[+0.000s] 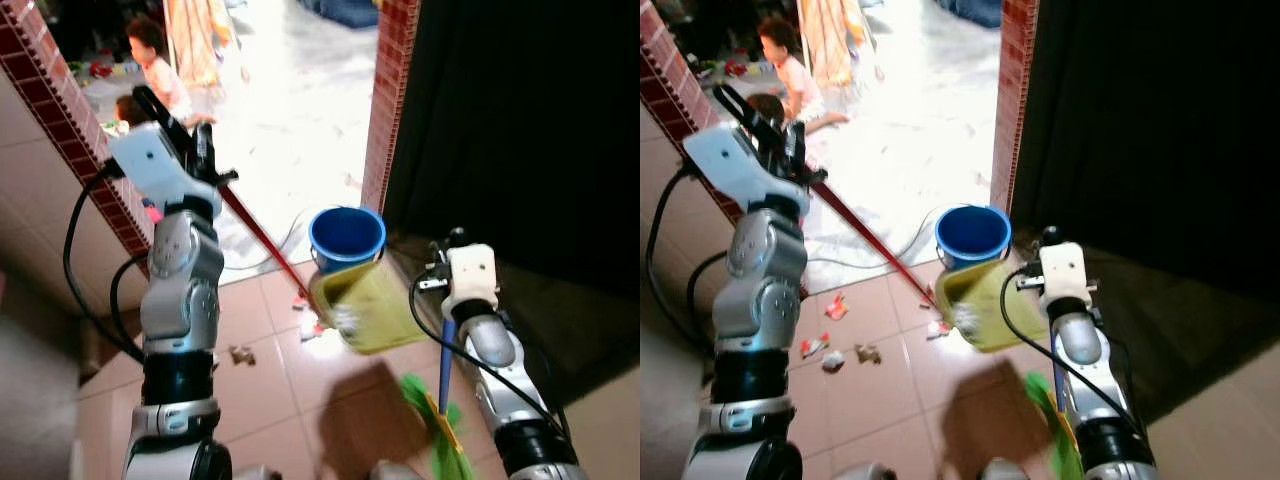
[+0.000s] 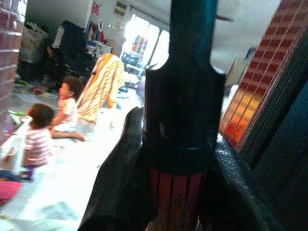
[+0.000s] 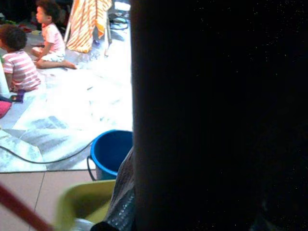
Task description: Sweep floor
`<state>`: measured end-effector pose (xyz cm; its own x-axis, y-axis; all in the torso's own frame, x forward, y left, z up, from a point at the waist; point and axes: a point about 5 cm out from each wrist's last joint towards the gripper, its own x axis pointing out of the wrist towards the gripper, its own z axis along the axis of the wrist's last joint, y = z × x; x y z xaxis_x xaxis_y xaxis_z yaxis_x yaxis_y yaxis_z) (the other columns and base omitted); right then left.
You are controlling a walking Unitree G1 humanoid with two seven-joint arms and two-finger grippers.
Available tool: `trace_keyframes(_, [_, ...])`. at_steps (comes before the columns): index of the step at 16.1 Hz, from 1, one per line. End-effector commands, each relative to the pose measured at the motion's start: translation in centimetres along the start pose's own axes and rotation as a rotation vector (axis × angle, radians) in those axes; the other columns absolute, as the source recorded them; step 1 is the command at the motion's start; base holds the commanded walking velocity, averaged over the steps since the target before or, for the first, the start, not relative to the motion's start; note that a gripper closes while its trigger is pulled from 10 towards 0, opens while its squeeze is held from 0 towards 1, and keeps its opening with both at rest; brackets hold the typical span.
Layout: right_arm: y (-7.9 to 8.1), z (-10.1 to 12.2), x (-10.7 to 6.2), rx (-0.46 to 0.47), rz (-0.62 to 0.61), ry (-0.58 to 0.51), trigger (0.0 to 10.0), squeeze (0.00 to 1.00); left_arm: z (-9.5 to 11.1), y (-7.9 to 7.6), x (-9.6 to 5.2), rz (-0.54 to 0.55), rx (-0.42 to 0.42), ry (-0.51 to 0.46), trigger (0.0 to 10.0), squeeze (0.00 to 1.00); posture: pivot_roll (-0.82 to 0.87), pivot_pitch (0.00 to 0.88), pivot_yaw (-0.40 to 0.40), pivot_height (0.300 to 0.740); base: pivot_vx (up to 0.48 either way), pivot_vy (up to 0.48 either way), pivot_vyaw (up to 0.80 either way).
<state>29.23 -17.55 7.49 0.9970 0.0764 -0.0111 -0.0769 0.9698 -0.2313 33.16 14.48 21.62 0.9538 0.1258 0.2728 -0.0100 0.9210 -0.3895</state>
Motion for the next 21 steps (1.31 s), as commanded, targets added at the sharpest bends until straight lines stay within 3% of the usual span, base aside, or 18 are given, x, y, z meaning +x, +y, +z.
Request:
trace_keyframes(1, [0.9,0.4,0.2,0.001,0.024,-0.012,10.0,0.00,2.7,0.1,0.8,0.026,-0.023,-0.121,10.0,0.00,-0.11,0.000,0.045,0.740,0.416,0.000,0.00])
trace_keyframes(5, [1.2,0.5,0.4,-0.011,0.043,-0.019,10.0,0.00,4.0,0.0,2.0,0.055,-0.027,-0.175,10.0,0.00,-0.12,0.000,0.043,0.740,0.416,0.060,0.00])
trace_keyframes(11, [1.3,0.4,0.2,-0.018,0.050,-0.012,10.0,0.00,4.1,-0.1,3.1,0.094,-0.004,-0.197,10.0,0.00,-0.12,0.000,0.044,0.740,0.416,0.161,0.00])
trace_keyframes(21, [1.6,0.2,0.1,-0.021,0.064,-0.007,10.0,0.00,4.1,0.9,3.4,0.172,0.106,-0.242,10.0,0.00,-0.12,0.000,0.045,0.740,0.389,0.281,0.00])
